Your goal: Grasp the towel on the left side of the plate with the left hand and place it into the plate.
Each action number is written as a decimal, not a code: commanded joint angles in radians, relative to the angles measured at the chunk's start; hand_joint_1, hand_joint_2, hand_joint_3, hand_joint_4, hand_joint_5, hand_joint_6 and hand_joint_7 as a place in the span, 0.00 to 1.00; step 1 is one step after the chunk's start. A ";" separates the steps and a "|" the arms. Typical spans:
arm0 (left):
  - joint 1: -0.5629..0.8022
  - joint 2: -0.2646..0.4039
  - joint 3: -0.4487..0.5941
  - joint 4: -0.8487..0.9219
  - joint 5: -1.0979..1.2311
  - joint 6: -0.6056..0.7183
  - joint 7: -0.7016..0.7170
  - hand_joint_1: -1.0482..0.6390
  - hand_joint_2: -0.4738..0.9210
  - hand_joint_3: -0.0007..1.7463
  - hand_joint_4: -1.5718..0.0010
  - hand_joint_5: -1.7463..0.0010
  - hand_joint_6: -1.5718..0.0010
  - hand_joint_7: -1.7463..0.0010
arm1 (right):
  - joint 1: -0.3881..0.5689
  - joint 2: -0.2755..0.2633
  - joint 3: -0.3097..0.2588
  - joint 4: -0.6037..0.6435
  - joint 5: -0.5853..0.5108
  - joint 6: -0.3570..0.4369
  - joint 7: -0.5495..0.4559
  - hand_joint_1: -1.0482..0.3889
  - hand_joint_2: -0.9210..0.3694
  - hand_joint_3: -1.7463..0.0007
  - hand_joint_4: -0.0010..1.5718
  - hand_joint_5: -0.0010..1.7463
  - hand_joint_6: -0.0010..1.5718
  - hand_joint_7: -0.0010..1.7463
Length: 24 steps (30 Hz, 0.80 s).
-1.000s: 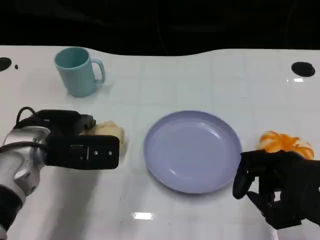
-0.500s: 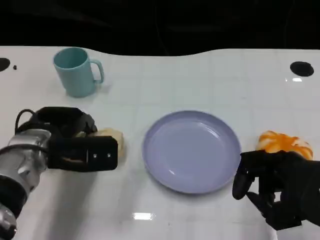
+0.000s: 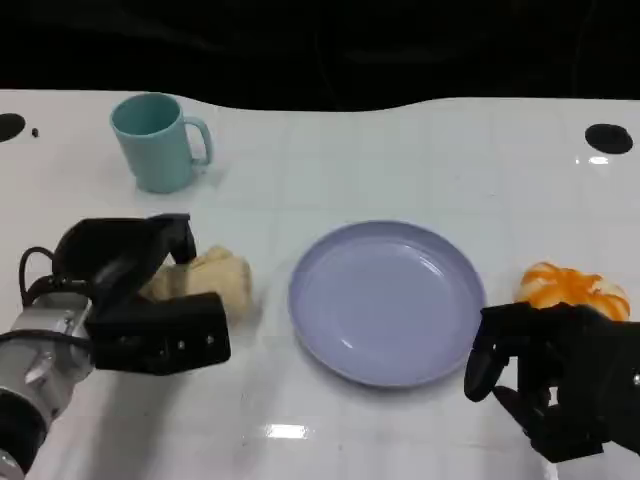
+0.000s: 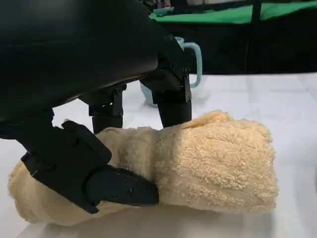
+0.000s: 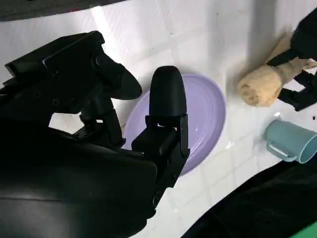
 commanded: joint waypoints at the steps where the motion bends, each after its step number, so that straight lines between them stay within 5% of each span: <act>1: 0.032 0.001 0.047 -0.139 -0.039 0.061 -0.047 0.52 0.72 0.60 0.44 0.00 0.59 0.00 | -0.007 -0.013 0.003 -0.008 -0.003 0.011 0.002 0.72 0.28 0.38 0.46 1.00 0.45 0.80; 12: 0.096 -0.050 0.068 -0.524 -0.052 0.194 -0.195 0.50 0.70 0.56 0.46 0.00 0.63 0.00 | -0.009 -0.017 0.005 -0.002 -0.004 -0.004 0.002 0.72 0.27 0.39 0.46 1.00 0.45 0.80; 15: 0.095 -0.078 0.056 -0.594 -0.038 0.226 -0.238 0.51 0.74 0.48 0.46 0.00 0.63 0.00 | -0.009 -0.016 0.003 0.000 0.000 -0.003 0.004 0.72 0.28 0.38 0.46 1.00 0.45 0.80; 24: 0.066 -0.183 -0.017 -0.621 0.019 0.235 -0.253 0.51 0.66 0.60 0.43 0.00 0.61 0.00 | -0.010 -0.018 0.012 -0.010 -0.007 0.010 0.002 0.72 0.27 0.39 0.45 1.00 0.44 0.81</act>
